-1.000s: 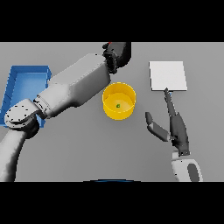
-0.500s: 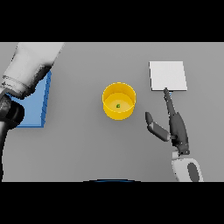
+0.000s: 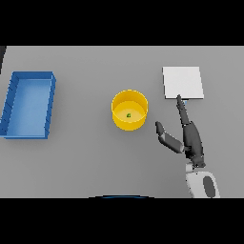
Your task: Pick up the red beaker and tilt it to pour out 1 green nut into yellow bowl. Pick up the yellow bowl and place it on the metallic measuring scale.
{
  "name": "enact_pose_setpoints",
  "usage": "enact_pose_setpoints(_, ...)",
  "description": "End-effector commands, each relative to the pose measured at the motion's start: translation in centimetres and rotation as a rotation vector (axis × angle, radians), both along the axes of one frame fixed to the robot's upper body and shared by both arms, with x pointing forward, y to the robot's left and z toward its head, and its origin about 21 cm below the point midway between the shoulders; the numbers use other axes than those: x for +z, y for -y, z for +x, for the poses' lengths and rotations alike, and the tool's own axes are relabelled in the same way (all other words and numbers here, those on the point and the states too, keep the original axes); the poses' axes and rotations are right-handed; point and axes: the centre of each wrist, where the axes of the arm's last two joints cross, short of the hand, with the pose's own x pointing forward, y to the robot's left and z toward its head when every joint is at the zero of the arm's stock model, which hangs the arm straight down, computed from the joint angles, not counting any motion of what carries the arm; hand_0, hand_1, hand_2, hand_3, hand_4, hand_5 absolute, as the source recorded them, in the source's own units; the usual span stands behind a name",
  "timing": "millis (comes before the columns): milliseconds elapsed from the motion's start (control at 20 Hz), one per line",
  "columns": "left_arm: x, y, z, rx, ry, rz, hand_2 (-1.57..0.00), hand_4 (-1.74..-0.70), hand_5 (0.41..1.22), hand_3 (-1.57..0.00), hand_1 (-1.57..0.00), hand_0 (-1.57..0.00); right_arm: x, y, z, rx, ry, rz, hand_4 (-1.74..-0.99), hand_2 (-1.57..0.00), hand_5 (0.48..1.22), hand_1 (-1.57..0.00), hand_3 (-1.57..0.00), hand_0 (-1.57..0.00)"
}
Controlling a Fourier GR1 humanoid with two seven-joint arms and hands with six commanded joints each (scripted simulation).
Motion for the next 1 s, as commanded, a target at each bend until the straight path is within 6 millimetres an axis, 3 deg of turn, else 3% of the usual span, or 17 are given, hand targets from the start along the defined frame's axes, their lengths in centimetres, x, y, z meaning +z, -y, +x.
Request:
enact_pose_setpoints(0,-0.8,-1.1,-0.2,0.067,0.005,-0.084,-1.57,-1.74,1.221,-1.43,-1.57,-1.57,0.2,0.0,0.3,0.000,-0.005,-0.001,-1.050,0.00,0.653,0.00,0.00,0.00)
enact_pose_setpoints(200,-6.1,-4.4,-1.5,0.204,0.011,-0.322,-1.57,-1.74,1.221,-1.47,-1.57,-1.57,0.5,0.0,0.2,-0.002,0.001,-0.026,-1.047,0.00,0.651,0.00,0.00,0.00)
enact_pose_setpoints(350,-8.2,-5.7,-2.8,0.248,0.037,-0.445,-1.57,-1.74,1.221,-1.48,-1.57,-1.57,0.5,-0.2,0.1,-0.007,-0.005,-0.059,-1.054,0.00,0.648,0.00,0.00,0.00)
enact_pose_setpoints(600,-12.5,-5.8,-6.1,0.318,0.046,-0.557,-1.57,-1.74,1.221,-1.44,-1.57,-1.57,-0.1,0.1,-0.1,-0.010,-0.026,-0.064,-1.020,0.00,0.645,0.00,0.00,0.00)
enact_pose_setpoints(950,-16.0,-4.2,-10.1,0.349,0.058,-0.660,-1.57,-1.74,1.194,-1.52,-1.57,-1.57,-0.3,0.3,0.0,0.007,-0.016,-0.033,-1.005,0.00,0.647,0.00,0.00,0.00)
